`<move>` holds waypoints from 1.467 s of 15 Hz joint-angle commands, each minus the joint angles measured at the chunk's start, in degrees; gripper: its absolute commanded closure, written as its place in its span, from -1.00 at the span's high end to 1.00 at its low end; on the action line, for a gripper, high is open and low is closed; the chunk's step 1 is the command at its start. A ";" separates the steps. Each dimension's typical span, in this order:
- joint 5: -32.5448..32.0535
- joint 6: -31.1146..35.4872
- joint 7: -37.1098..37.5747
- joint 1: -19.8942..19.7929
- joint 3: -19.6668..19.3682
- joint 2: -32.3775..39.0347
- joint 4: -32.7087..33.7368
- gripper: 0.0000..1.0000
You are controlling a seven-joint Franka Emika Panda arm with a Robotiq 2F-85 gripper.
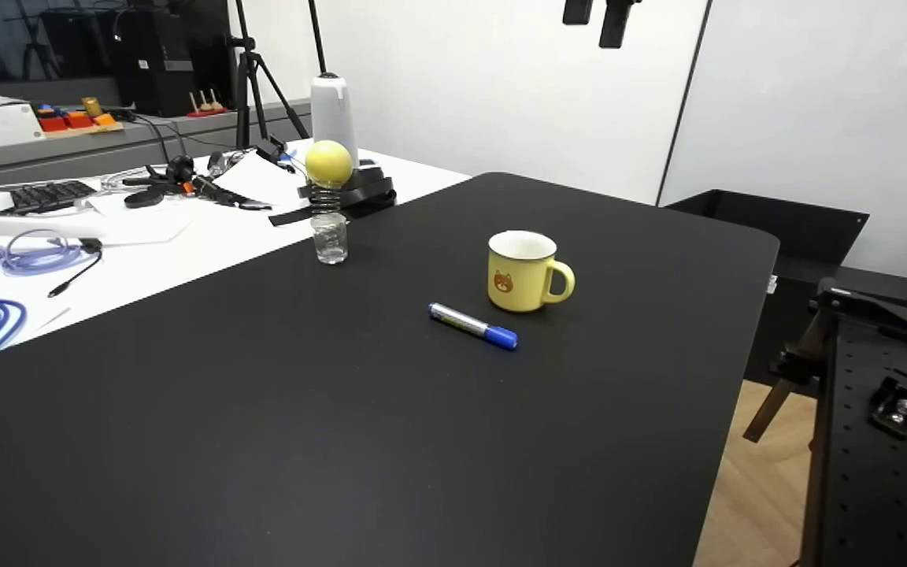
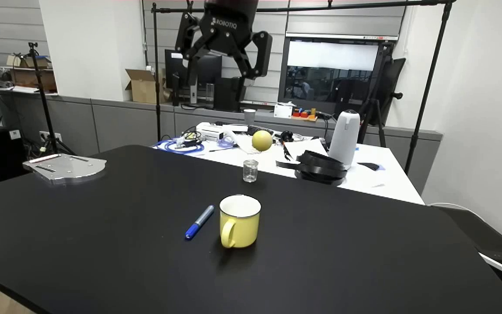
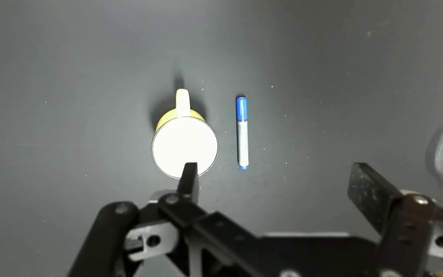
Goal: Put the blue marker inside the yellow mug
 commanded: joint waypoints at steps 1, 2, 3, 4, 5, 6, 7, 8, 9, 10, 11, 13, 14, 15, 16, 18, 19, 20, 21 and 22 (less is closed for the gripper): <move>0.40 -0.14 -0.30 -1.74 1.67 0.11 0.08 1.00; 0.40 -0.14 -0.30 -1.74 1.67 0.11 0.08 1.00; 0.40 -0.14 -0.30 -1.74 1.67 0.11 0.08 1.00; 0.40 -0.14 -0.30 -1.74 1.67 0.11 0.08 1.00; 0.40 -0.14 -0.31 -1.74 1.67 0.11 0.08 1.00; 0.05 2.65 -1.20 -1.47 2.16 0.46 -0.74 1.00; -0.58 4.79 -0.04 -1.41 3.07 1.19 -1.36 1.00; -0.64 8.11 -1.12 -0.95 3.81 2.05 -2.33 1.00; -0.77 11.20 -1.49 -0.66 4.58 2.84 -3.20 1.00; 0.10 14.34 -2.15 -0.20 5.33 3.96 -4.24 1.00; 0.05 17.22 -2.36 0.15 6.30 5.16 -5.38 1.00; -0.61 22.13 -2.03 0.91 8.45 7.24 -7.76 1.00; 0.08 23.25 -2.09 1.36 9.34 8.28 -8.51 1.00; -0.86 24.95 -0.90 1.69 10.55 9.35 -9.53 1.00; -1.05 26.28 -0.32 2.08 11.61 10.39 -10.30 1.00; -1.18 28.87 1.48 2.55 13.42 12.68 -11.07 1.00; -1.02 30.03 2.39 2.68 14.13 13.66 -11.29 1.00; -0.31 28.01 -0.38 1.86 13.88 12.53 -10.78 1.00; -0.30 28.56 -0.21 1.91 14.43 13.31 -10.88 1.00; -0.31 28.59 -0.26 1.89 14.57 13.61 -10.86 1.00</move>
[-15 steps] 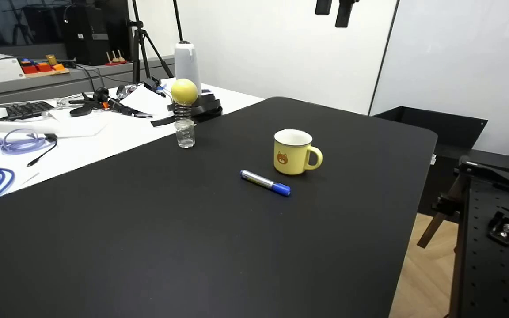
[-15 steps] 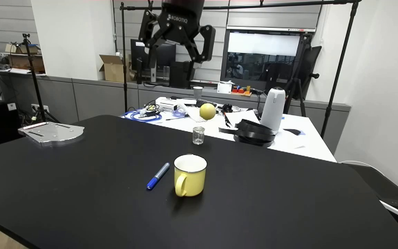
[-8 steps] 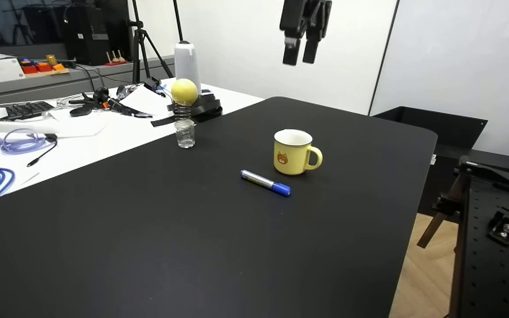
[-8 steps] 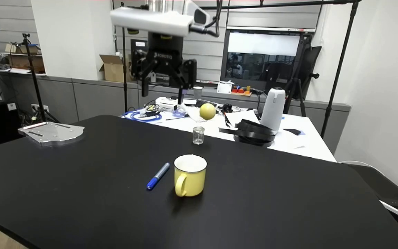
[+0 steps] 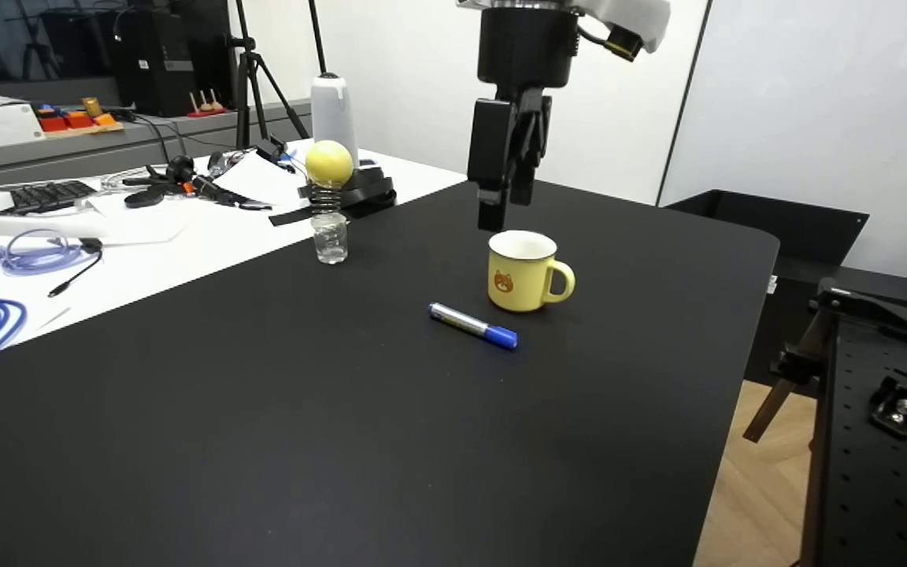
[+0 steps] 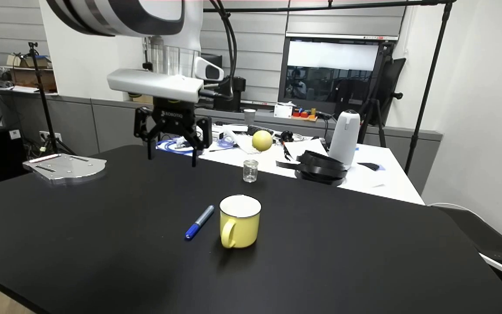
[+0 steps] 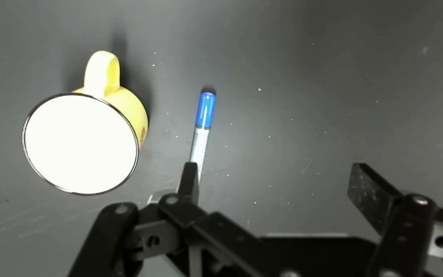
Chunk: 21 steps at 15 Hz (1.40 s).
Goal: Put the blue marker inside the yellow mug
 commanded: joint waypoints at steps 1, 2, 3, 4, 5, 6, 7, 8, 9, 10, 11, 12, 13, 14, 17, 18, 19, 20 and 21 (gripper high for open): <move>-0.08 -0.10 0.04 -0.81 0.71 -0.06 0.06 1.00; -0.07 -0.10 -0.05 -0.97 0.64 -0.17 0.07 1.00; -4.74 0.83 4.00 -1.19 0.23 -1.39 -0.89 1.00; -7.82 2.61 7.24 -1.12 0.20 -0.89 -1.21 1.00; -11.54 2.98 10.76 -1.18 0.10 0.03 -0.95 1.00; -15.00 3.14 14.17 -1.17 0.05 1.77 -0.31 1.00; -17.55 2.99 16.78 -1.18 -0.02 3.10 0.31 1.00; -19.35 3.36 19.69 -1.05 -0.08 5.22 1.24 1.00; -20.94 4.24 22.20 -0.83 -0.23 7.22 2.01 1.00; -22.04 4.39 24.78 -0.47 -0.44 9.32 2.97 1.00; -22.84 5.70 27.65 0.01 -0.75 11.50 3.85 1.00; -22.22 6.89 29.73 0.49 -0.87 13.83 4.95 1.00; -20.82 7.56 32.34 1.12 -1.01 16.30 6.38 1.00; -18.91 8.45 33.64 1.50 -0.90 18.52 7.68 1.00; -14.78 10.03 36.46 2.73 -1.07 24.25 11.88 1.00; -13.65 10.20 36.84 3.14 -1.24 25.83 13.17 1.00; -12.69 10.32 37.00 3.49 -1.42 27.17 14.35 1.00; -11.86 9.94 36.81 3.66 -1.51 28.45 15.57 1.00; -11.28 9.83 36.85 3.93 -1.83 29.48 16.63 1.00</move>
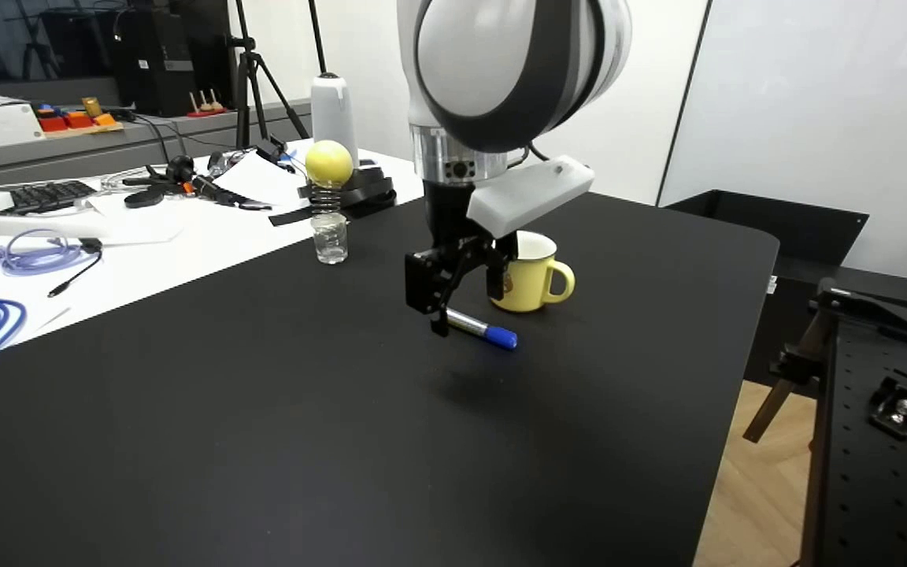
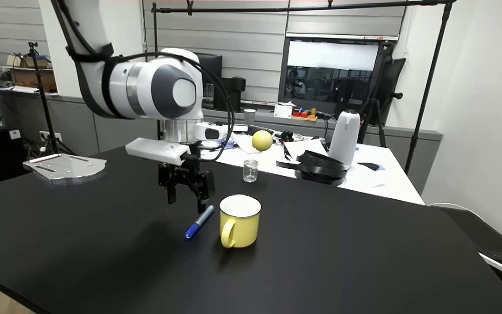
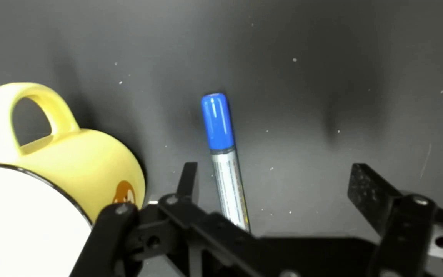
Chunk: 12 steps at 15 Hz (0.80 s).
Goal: Put the blue marker inside the yellow mug
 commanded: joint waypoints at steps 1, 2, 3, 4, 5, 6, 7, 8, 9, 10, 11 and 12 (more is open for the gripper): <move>2.11 -0.88 2.38 1.50 -1.51 4.62 5.30 1.00; 2.24 -1.01 2.59 1.83 -2.09 5.48 6.23 1.00; 2.34 -1.33 2.42 1.96 -2.44 6.17 7.03 1.00; 2.23 -1.53 2.44 2.08 -2.91 6.86 7.81 1.00; 2.75 -2.39 1.87 1.54 -2.63 7.42 8.53 1.00; 2.88 -2.78 1.63 1.39 -2.70 7.94 9.14 1.00; 2.90 -3.25 1.66 1.45 -2.92 8.46 9.64 1.00; 3.02 -3.94 1.43 1.35 -2.90 8.95 10.21 1.00; 3.17 -4.24 1.40 1.34 -2.92 9.39 10.63 0.53; 3.14 -4.61 1.42 1.41 -2.96 9.72 10.94 0.48; 3.34 -4.89 1.22 1.18 -2.74 9.97 11.24 0.37; 3.50 -5.08 1.19 1.08 -2.64 10.16 11.44 0.19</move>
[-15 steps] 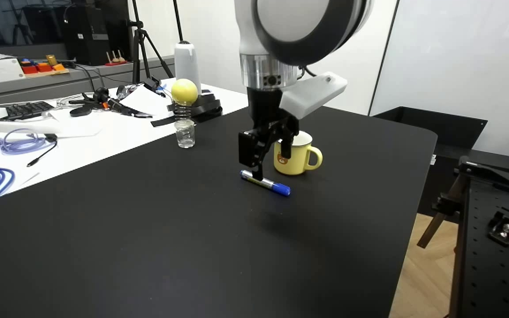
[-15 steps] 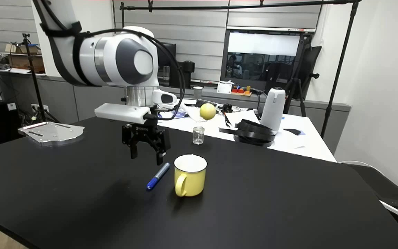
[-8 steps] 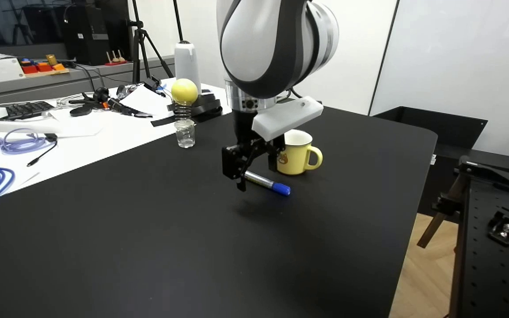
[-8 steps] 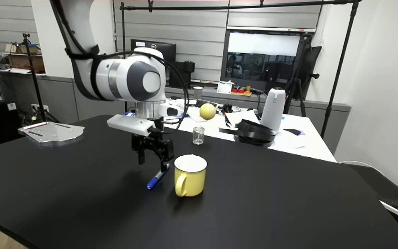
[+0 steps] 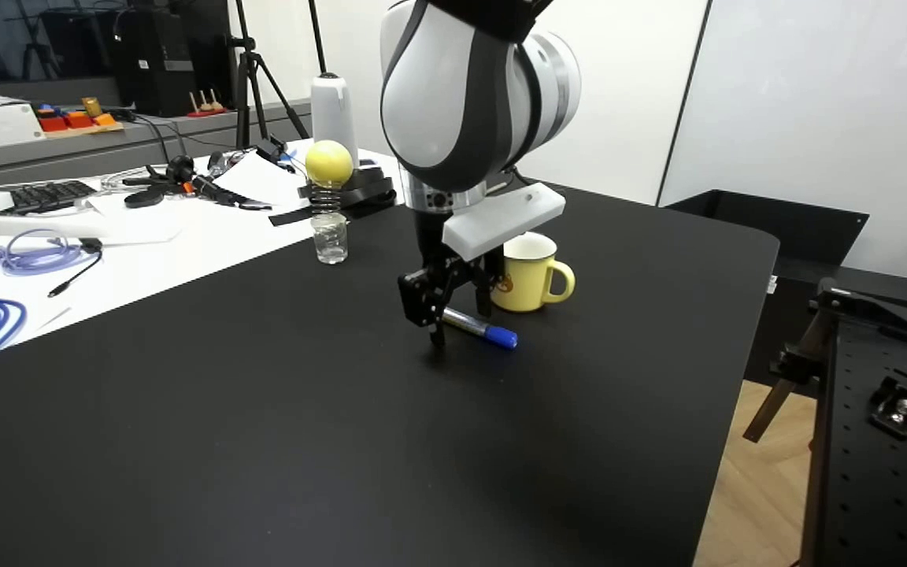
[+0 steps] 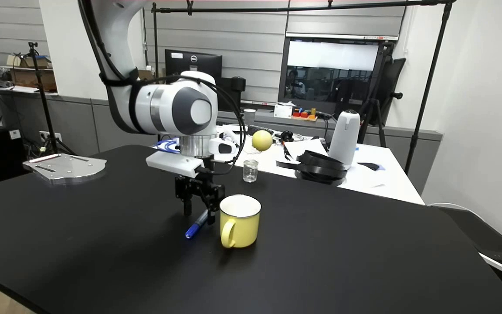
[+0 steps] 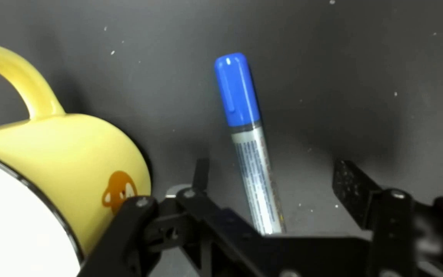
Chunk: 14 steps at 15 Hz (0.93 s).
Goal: Put the blue marker inside the yellow mug
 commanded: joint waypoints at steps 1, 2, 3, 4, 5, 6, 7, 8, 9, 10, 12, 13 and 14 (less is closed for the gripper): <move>1.26 -2.15 0.24 -0.23 0.20 1.09 2.30 0.06; 1.49 -2.34 0.24 -0.28 0.37 0.87 2.40 -0.06; 1.94 -2.31 0.04 -0.51 0.71 0.46 2.32 -0.20; 2.41 -2.16 -0.06 -0.60 0.89 0.12 2.22 -0.33; 2.53 -1.99 -0.11 -0.56 0.90 -0.39 2.02 -0.50; 2.48 -1.79 0.03 -0.41 0.74 -0.73 1.89 -0.62; 2.61 -1.71 0.10 -0.40 0.65 -1.36 1.58 -0.75; 2.60 -1.65 0.30 -0.26 0.36 -1.86 1.30 -0.91; 2.73 -1.86 0.28 -0.36 0.30 -2.29 1.09 -0.98; 2.88 -2.00 0.13 -0.58 0.34 -2.73 0.85 -0.93; 3.12 -2.51 -0.09 -0.99 0.47 -3.80 0.47 -0.89; 2.95 -2.81 0.16 -0.89 0.24 -4.66 0.22 -0.89; 2.69 -2.89 0.10 -0.89 0.11 -5.51 -0.01 -0.89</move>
